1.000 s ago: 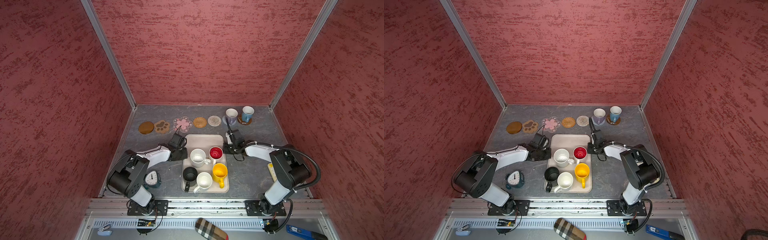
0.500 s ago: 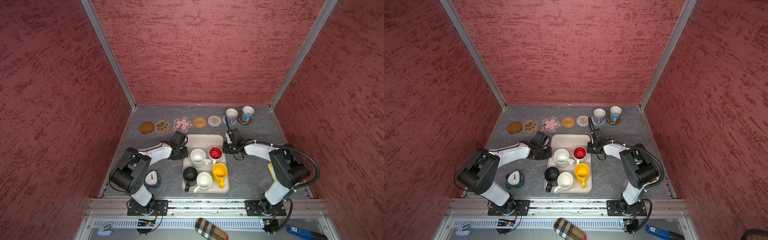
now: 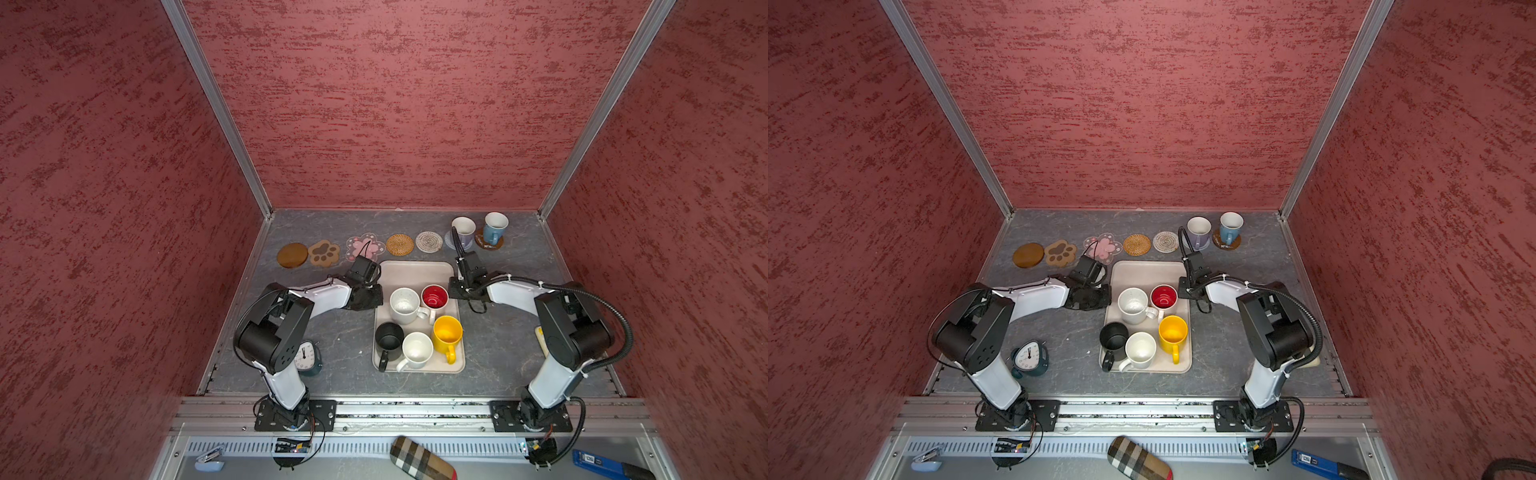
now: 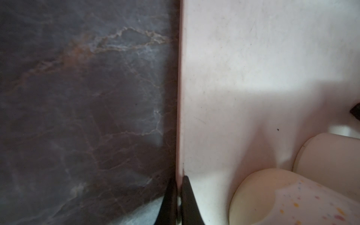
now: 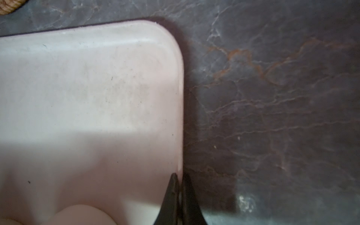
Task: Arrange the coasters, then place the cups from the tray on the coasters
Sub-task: 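Grip the white tray edges with both grippers and slide it farther from the robot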
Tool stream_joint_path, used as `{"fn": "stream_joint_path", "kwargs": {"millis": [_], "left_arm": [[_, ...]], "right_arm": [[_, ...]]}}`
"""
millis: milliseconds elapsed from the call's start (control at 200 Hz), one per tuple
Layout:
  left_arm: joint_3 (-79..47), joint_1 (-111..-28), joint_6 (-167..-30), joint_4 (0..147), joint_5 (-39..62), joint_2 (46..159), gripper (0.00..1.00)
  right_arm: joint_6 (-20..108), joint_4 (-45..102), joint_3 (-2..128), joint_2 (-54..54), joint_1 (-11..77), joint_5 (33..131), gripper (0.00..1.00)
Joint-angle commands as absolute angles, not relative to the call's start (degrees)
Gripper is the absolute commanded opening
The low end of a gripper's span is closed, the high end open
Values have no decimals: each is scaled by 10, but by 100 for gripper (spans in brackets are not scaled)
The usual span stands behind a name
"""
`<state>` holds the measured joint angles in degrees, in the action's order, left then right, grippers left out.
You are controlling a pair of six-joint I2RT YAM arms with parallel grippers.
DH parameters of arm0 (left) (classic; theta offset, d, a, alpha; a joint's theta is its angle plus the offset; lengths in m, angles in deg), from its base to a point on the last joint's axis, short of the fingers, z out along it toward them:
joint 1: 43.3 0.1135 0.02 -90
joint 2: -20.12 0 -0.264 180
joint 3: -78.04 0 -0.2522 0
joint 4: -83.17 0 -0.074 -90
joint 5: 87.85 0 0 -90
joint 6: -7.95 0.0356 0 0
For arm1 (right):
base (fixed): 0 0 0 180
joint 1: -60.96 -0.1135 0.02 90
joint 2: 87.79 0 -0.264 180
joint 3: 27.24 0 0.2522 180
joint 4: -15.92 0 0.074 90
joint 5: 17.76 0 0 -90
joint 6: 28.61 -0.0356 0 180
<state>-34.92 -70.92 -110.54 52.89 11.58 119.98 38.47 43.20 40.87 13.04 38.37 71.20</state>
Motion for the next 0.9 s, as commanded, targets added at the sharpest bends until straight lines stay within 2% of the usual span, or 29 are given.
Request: {"fn": "stream_joint_path", "kwargs": {"millis": [0, 506, 576, 686, 766, 897], "left_arm": [[-331, -729, -1120, 610, 190, 1244, 0], [-302, -725, -1111, 592, 189, 1256, 0], [-307, -724, -1115, 586, 177, 1245, 10], [-314, -722, -1116, 581, 166, 1226, 28], [-316, -720, -1114, 572, 156, 1212, 39], [-318, -719, -1108, 553, 136, 1186, 53]], "right_arm": [[400, 439, 419, 159, 376, 720, 0], [408, 440, 419, 155, 384, 727, 0], [409, 441, 420, 154, 384, 728, 4], [409, 444, 423, 150, 384, 728, 23], [408, 446, 425, 144, 384, 727, 33], [407, 452, 429, 129, 384, 722, 41]]}}
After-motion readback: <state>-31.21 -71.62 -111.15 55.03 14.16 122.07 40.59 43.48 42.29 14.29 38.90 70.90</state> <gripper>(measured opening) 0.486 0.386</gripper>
